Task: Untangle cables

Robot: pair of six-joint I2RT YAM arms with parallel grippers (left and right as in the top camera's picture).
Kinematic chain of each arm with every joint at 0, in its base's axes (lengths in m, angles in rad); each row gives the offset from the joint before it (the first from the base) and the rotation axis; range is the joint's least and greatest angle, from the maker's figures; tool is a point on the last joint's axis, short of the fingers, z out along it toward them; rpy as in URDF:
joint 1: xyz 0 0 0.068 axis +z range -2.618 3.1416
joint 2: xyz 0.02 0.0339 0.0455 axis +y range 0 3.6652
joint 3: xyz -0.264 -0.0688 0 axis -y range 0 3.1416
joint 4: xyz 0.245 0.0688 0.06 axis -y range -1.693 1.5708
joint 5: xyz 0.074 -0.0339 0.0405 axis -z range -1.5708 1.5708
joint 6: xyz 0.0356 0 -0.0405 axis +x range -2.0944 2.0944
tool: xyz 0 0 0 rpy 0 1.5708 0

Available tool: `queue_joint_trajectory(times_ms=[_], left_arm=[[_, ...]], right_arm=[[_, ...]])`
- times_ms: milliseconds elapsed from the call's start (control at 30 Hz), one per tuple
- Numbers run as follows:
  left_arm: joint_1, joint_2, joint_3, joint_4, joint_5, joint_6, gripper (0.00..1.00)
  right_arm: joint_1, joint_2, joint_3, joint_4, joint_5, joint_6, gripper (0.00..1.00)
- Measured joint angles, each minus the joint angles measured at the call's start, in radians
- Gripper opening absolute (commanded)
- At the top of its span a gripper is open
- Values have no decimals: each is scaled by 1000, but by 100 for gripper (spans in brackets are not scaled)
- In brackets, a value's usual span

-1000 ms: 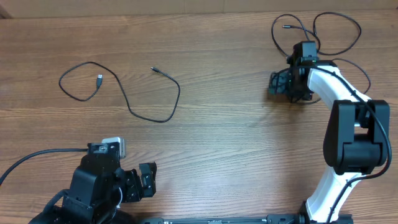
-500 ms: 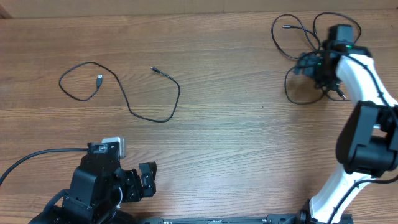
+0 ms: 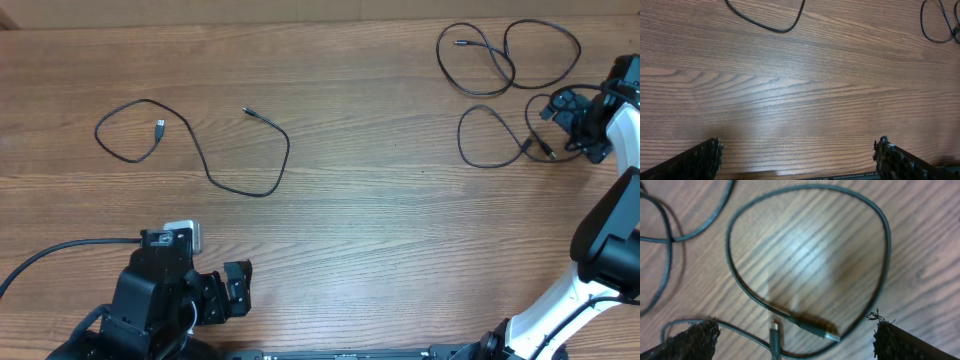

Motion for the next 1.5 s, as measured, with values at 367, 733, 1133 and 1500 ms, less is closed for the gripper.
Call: queue_joint_trajectory(times_ms=[367, 733, 1133, 1500], left_arm=[[0, 0, 0, 0, 0, -5, 100], [0, 0, 0, 0, 57, -13, 100], [0, 0, 0, -1, 220, 32, 100], [0, 0, 0, -5, 239, 35, 100]], right_arm=[[28, 0, 0, 39, -3, -31, 100], [29, 0, 0, 27, -3, -38, 100], [29, 0, 0, 16, -3, -39, 100], [29, 0, 0, 15, -3, -39, 100]])
